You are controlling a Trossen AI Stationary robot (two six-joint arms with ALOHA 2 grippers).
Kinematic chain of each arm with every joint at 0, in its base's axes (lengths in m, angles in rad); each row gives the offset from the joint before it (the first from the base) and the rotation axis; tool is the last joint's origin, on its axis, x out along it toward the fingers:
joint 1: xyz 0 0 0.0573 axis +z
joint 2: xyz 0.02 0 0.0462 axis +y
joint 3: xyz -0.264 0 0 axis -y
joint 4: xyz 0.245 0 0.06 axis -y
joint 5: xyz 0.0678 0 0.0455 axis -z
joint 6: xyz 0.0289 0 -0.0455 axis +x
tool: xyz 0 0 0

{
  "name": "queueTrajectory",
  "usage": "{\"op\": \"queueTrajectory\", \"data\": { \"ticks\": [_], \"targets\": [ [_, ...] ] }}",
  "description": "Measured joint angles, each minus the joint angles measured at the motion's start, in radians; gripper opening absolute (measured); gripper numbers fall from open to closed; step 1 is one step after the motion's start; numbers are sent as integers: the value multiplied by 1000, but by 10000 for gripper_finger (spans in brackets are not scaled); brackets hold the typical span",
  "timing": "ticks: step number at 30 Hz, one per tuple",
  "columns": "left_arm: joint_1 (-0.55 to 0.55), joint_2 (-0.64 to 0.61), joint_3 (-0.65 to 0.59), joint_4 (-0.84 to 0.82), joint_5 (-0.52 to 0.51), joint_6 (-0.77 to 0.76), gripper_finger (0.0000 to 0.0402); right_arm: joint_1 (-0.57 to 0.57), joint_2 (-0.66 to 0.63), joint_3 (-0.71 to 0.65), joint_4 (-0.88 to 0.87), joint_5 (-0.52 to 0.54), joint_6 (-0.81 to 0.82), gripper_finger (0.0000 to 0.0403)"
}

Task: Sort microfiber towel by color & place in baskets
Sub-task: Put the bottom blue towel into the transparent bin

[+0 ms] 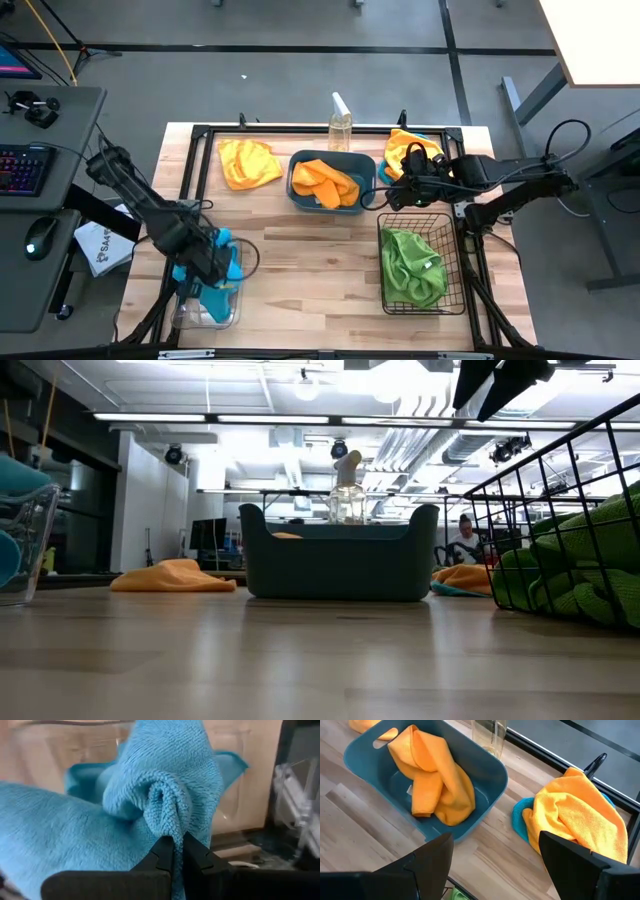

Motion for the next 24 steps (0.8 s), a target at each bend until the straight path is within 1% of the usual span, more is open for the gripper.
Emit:
{"op": "queueTrajectory", "data": {
  "ticks": [3,7,9,11,17,22,24],
  "targets": [
    [-10,34,-59,99,3,31,0,0,0,0,0,0,0,291],
    [-10,65,-130,325,5,37,0,0,0,0,0,0,-1,291],
    [-10,76,-165,439,22,35,0,0,0,0,0,0,-8,291],
    [-10,90,-197,513,50,33,0,0,0,0,0,0,-19,291],
    [-9,131,-283,615,60,26,0,0,0,0,0,0,-23,291],
    [-9,146,-346,672,13,18,1,0,0,0,0,0,-23,291],
    [-7,147,-380,723,9,18,3,0,0,0,0,0,-23,291]
  ]
}}
